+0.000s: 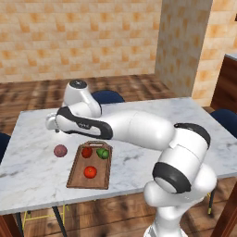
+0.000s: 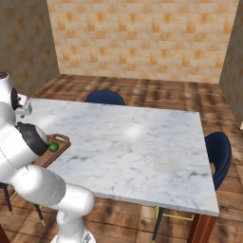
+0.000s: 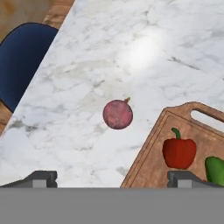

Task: Place the avocado, onion, tomato, and bell pepper on the cutting board.

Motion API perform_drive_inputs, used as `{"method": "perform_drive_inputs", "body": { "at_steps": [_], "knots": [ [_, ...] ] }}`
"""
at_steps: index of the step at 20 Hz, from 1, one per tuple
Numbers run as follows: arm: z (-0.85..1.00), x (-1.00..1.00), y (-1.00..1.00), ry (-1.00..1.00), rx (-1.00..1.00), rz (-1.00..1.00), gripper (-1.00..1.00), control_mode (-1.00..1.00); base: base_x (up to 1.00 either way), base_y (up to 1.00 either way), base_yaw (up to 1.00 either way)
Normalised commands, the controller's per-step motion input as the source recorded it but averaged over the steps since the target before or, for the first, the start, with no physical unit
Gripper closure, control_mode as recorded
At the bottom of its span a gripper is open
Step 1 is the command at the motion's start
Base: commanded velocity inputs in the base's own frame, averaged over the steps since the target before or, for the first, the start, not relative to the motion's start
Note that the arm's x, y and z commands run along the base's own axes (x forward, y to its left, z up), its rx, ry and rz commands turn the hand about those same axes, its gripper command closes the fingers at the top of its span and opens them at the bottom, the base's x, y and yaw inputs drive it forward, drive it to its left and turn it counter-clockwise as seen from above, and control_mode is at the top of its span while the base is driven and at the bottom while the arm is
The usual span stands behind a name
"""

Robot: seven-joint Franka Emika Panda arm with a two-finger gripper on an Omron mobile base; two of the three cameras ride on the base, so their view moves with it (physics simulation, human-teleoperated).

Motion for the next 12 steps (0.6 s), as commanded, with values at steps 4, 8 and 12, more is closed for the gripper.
{"method": "perform_drive_inputs", "body": {
  "at_steps": [4,8,12],
  "knots": [
    [-0.25,0.39,0.14,0.07,-0.01,0.00,-1.00,-1.00,0.00,0.00,0.00],
    [-0.26,0.28,0.09,0.06,-0.02,0.00,-1.00,-1.00,0.00,0.00,0.00],
    [-0.18,0.21,0.04,0.03,-0.03,0.00,-1.00,-1.00,0.00,0.00,0.00]
  ]
}}
